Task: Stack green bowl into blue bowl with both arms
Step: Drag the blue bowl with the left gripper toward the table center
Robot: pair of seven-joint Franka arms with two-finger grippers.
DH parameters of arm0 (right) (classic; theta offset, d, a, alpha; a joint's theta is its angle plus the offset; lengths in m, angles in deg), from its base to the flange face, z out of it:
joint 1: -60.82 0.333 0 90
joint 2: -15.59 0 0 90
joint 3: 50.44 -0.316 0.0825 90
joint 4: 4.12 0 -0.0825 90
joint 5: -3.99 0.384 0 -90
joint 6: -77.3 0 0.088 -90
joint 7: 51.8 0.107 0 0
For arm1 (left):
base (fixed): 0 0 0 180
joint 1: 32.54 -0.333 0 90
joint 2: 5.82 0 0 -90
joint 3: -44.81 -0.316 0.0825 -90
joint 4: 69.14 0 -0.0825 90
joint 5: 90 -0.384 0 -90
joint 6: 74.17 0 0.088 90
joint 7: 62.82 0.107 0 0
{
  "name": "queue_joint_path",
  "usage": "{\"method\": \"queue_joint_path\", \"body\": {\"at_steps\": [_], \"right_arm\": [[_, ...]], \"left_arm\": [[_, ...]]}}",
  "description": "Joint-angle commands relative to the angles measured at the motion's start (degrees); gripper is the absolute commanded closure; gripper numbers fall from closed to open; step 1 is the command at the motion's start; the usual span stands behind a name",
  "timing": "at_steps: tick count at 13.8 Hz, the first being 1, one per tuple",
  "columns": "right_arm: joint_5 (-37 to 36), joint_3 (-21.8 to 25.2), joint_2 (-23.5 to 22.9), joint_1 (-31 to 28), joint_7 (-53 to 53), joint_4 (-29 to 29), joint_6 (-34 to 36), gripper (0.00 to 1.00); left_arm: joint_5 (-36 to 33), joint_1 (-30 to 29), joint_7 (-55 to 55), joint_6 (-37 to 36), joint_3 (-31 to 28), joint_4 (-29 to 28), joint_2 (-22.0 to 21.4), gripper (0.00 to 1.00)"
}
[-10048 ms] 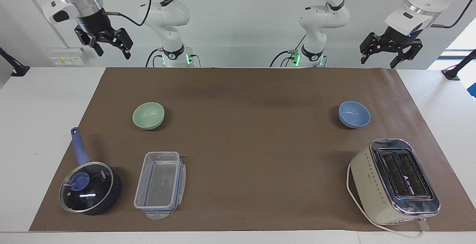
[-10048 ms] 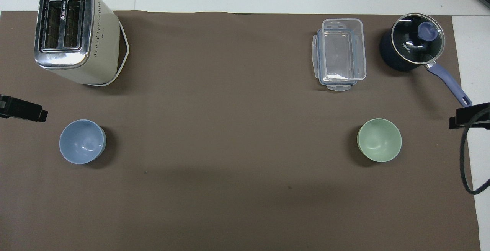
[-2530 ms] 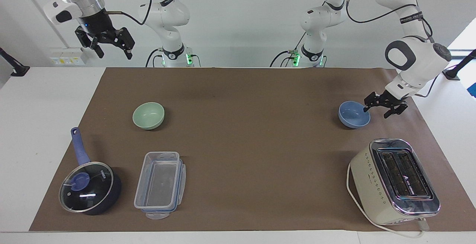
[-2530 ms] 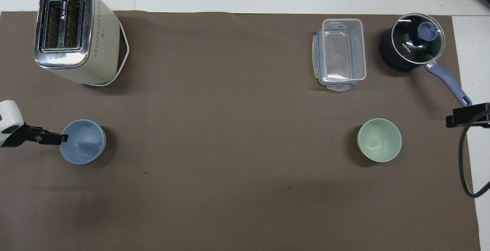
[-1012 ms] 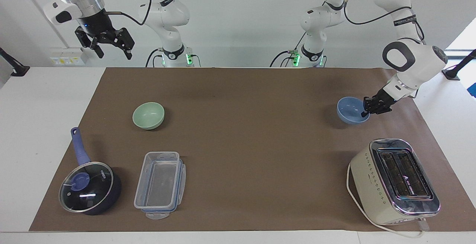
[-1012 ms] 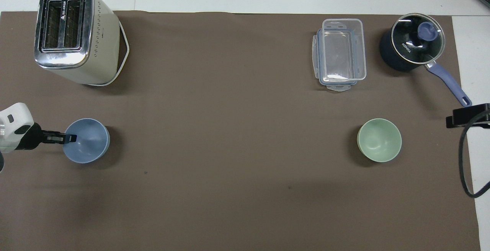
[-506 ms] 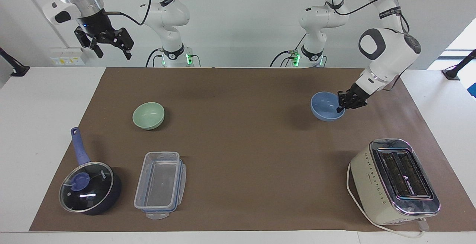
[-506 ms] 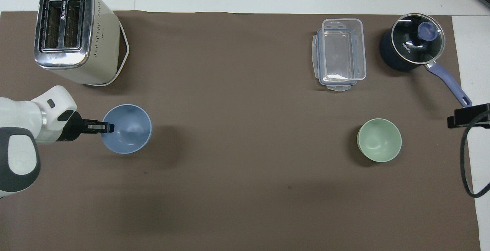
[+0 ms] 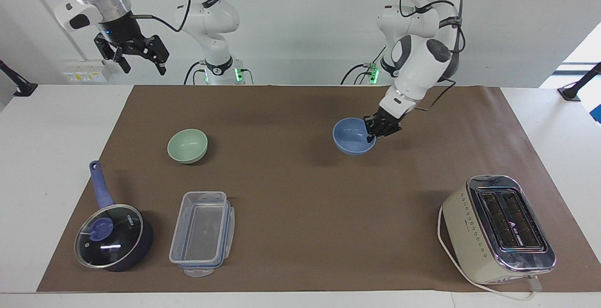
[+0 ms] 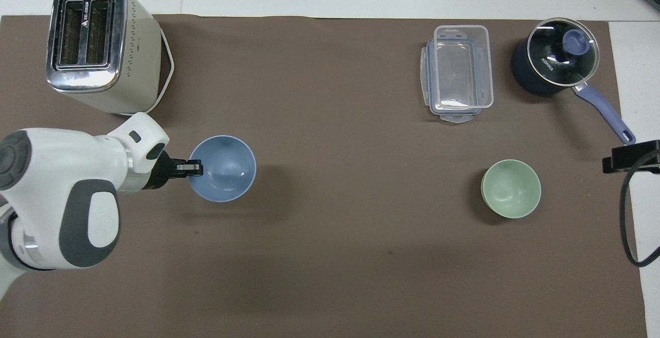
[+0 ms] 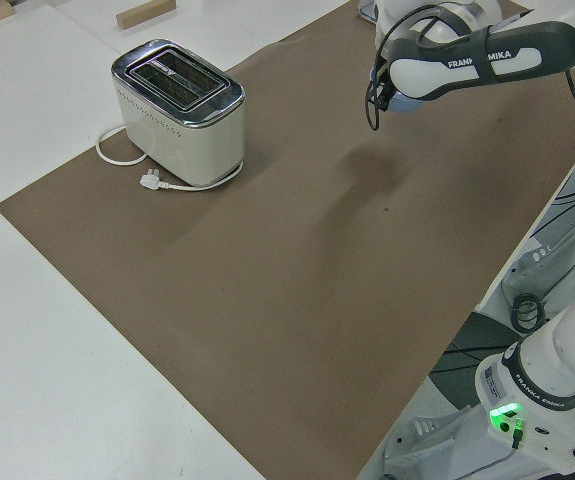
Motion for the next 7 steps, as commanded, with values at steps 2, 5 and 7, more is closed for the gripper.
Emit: {"method": "queue_joint_path", "body": {"at_steps": [2,5,7], "right_arm": [[0.44,0.23,1.27,-0.41,-1.87,1.41,-0.2,0.0],[0.44,0.23,1.27,-0.41,-1.87,1.5,-0.11,0.0],[0.44,0.23,1.27,-0.41,-1.87,1.5,-0.11,0.0]], "left_arm": [[-1.47,9.43,-10.21,6.32,-1.21,2.87,6.05,1.0],[-1.55,13.74,-12.51,8.8,-1.12,2.96,8.09,1.0],[-1.55,16.12,-13.65,10.72,-1.12,2.7,9.93,1.0]]}}
